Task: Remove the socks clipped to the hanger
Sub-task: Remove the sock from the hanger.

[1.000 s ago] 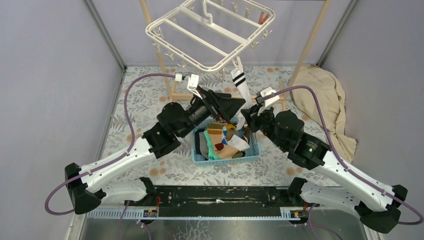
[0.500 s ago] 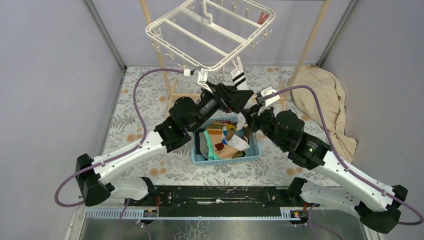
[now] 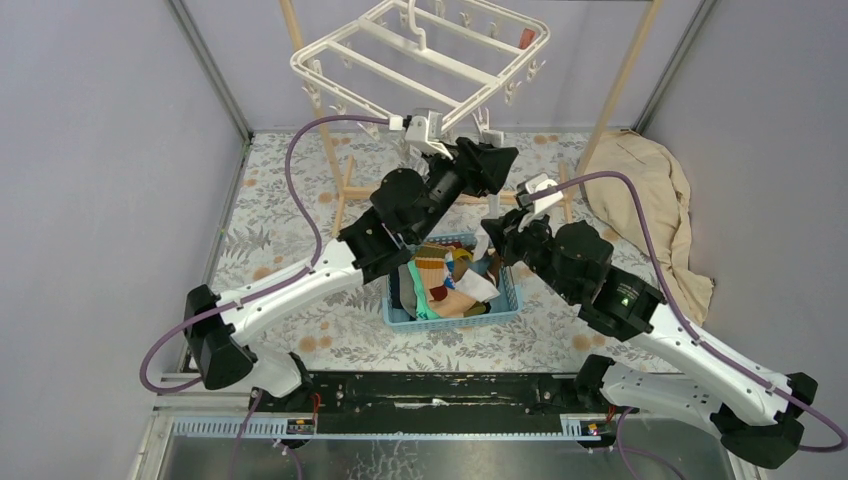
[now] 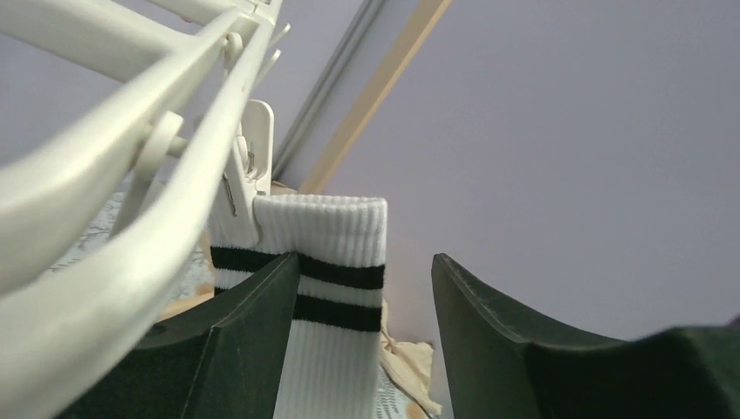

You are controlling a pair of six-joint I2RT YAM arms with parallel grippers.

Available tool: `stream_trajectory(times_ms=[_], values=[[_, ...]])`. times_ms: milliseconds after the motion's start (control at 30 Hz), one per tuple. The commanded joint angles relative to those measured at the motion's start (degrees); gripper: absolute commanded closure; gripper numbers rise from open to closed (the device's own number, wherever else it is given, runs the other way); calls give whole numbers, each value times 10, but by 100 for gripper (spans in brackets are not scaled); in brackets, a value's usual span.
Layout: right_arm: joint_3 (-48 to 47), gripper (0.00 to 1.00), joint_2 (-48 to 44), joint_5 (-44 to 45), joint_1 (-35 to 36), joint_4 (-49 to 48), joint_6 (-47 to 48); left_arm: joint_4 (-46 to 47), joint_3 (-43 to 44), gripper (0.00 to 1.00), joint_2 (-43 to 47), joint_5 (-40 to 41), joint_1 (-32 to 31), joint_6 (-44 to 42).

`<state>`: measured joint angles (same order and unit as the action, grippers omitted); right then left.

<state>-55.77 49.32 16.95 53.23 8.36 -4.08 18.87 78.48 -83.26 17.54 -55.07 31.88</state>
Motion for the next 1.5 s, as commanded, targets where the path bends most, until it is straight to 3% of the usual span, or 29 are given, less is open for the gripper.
stream_trajectory(times_ms=[0,233,400,600,800,1100,1467], values=[[-4,100,-21,-4,-1,-9,-8,-23,39,36,-21,60,6,-29],[0,100,-32,1,-2,0,-7,-42,26,25,-19,89,6,-32],[-6,100,-34,13,-2,5,-6,21,-66,15,35,27,5,-32],[-15,100,-12,16,-4,5,-8,47,-116,15,92,-65,2,-35],[-40,100,8,-12,-21,3,-25,24,-174,19,171,-80,-11,-44],[-81,100,43,-193,-135,-4,-103,38,-308,19,258,-76,-12,-62],[-104,100,85,-382,-206,-48,-216,145,-373,15,212,-102,-12,-71]])
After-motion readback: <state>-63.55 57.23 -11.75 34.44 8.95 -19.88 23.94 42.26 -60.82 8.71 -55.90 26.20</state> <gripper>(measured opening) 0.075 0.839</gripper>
